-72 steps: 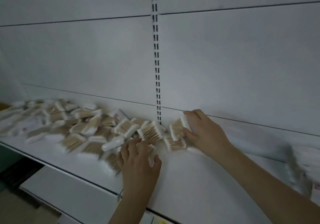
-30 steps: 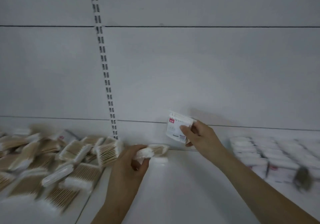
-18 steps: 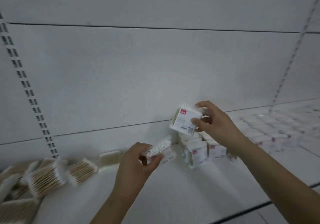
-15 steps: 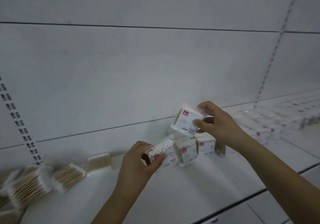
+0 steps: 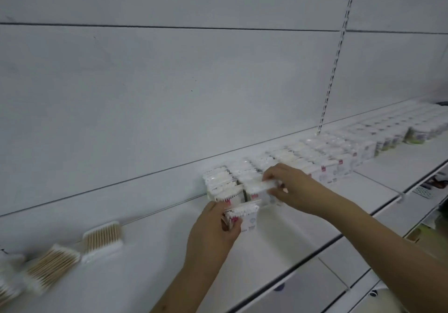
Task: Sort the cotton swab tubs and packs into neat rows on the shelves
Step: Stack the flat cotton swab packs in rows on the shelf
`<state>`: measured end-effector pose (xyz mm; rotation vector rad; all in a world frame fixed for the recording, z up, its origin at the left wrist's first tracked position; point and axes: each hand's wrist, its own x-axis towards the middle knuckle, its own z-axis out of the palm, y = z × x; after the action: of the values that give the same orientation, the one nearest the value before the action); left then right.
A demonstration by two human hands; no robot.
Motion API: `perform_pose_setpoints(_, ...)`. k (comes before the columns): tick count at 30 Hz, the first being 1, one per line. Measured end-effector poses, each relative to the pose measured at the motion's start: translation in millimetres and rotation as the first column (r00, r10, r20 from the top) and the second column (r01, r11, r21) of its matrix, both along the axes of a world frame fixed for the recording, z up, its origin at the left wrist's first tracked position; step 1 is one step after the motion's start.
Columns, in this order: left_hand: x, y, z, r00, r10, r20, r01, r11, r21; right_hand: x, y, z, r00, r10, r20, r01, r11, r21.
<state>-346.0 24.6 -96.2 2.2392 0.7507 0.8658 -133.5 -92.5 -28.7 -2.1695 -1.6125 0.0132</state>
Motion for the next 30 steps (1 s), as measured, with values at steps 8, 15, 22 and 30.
perform_pose_setpoints(8, 7, 1, -2, 0.987, 0.13, 0.097, -0.12, 0.987, -0.104, 17, 10, -11, 0.955, -0.007, 0.296, 0.003, 1.0, 0.013)
perform_pose_setpoints(15, 18, 6, 0, 0.989, 0.12, 0.086, -0.098, 0.971, -0.22, 17, 25, 0, 0.933, 0.043, 0.357, 0.002, 0.992, -0.124)
perform_pose_setpoints(22, -35, 12, 7, 0.986, 0.162, 0.023, -0.16, 0.983, -0.096, -23, 55, 40, 0.964, 0.062, 0.259, -0.097, 0.987, 0.126)
perform_pose_setpoints(30, -175, 38, 0, 0.893, 0.45, 0.022, -0.448, 0.88, 0.156, -153, 148, 21, 0.942, 0.336, 0.012, -0.318, 0.878, 0.357)
